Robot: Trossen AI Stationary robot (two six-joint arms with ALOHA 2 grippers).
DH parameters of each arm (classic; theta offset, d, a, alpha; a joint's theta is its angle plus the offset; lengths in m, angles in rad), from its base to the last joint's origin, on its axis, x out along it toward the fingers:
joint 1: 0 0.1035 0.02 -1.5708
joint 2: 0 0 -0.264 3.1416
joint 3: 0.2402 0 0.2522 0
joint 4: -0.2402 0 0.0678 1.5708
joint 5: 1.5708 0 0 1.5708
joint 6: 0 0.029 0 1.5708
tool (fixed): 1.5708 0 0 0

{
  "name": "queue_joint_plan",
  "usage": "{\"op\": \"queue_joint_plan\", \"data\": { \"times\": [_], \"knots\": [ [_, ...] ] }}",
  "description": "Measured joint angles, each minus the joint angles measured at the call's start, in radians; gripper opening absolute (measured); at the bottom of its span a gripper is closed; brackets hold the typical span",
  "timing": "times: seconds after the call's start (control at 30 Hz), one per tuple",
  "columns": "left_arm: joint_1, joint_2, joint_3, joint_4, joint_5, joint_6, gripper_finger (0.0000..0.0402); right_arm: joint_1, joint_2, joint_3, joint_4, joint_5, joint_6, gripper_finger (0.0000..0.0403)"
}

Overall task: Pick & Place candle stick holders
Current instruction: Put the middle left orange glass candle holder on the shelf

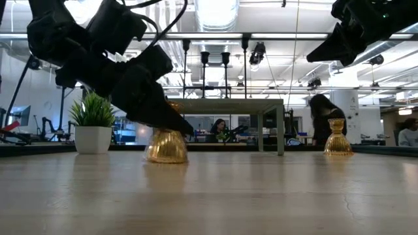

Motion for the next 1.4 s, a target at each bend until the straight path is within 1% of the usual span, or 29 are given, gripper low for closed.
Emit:
{"op": "queue_joint_plan", "data": {
  "times": [0.03,0.2,0.37,0.5,0.6,0.67,0.7,0.8,0.83,0.9,0.97,1.07,1.13,1.2,1.23,1.37,1.4],
  "knots": [
    [0.000,-0.003,0.000,0.000,0.001,0.001,0.0138,0.000,0.000,0.000,0.000,0.000,0.000,0.0028],
    [0.000,-0.008,-0.001,-0.007,0.001,-0.009,0.0137,0.000,0.000,0.000,-0.001,0.000,0.000,0.0028],
    [0.000,-0.034,0.002,-0.016,0.008,-0.068,0.0137,0.000,0.000,0.000,-0.001,0.000,0.000,0.0028],
    [0.000,-0.116,0.029,-0.078,0.025,-0.117,0.0137,0.000,0.000,0.000,0.000,0.000,0.000,0.0028],
    [0.000,-0.206,0.065,-0.191,0.019,-0.119,0.0137,0.000,0.000,0.000,0.000,0.000,0.001,0.0028],
    [0.001,-0.269,0.099,-0.287,-0.018,-0.109,0.0137,0.000,0.000,0.000,0.002,0.000,0.000,0.0028],
    [0.001,-0.297,0.119,-0.338,-0.058,-0.096,0.0137,0.000,0.001,0.000,0.002,0.000,0.000,0.0028],
    [0.005,-0.366,0.183,-0.485,-0.220,-0.047,0.0137,0.000,0.001,0.000,0.003,0.000,0.000,0.0028],
    [0.008,-0.383,0.205,-0.517,-0.269,-0.025,0.0137,0.000,0.001,-0.001,0.003,0.000,0.000,0.0028],
    [0.024,-0.411,0.244,-0.543,-0.327,0.039,0.0137,0.000,0.001,-0.001,0.003,0.000,0.000,0.0028],
    [0.057,-0.435,0.277,-0.545,-0.341,0.088,0.0137,0.000,0.001,-0.001,0.005,0.000,0.000,0.0028],
    [0.134,-0.452,0.309,-0.563,-0.342,0.113,0.0137,0.000,0.001,-0.001,0.005,0.000,0.000,0.0028],
    [0.198,-0.455,0.328,-0.610,-0.340,0.114,0.0137,0.000,0.001,-0.001,0.005,0.000,0.000,0.0028],
    [0.272,-0.456,0.346,-0.649,-0.318,0.112,0.0137,0.000,0.001,-0.001,0.005,0.000,-0.003,0.0028],
    [0.310,-0.456,0.350,-0.650,-0.293,0.111,0.0137,0.000,0.001,-0.001,0.005,0.001,-0.010,0.0028],
    [0.458,-0.447,0.356,-0.623,-0.107,0.092,0.0137,0.000,0.001,-0.001,0.005,0.001,-0.024,0.0028],
    [0.490,-0.443,0.356,-0.613,-0.081,0.090,0.0137,0.000,0.001,-0.001,0.005,0.001,-0.026,0.0028]
  ]
}}
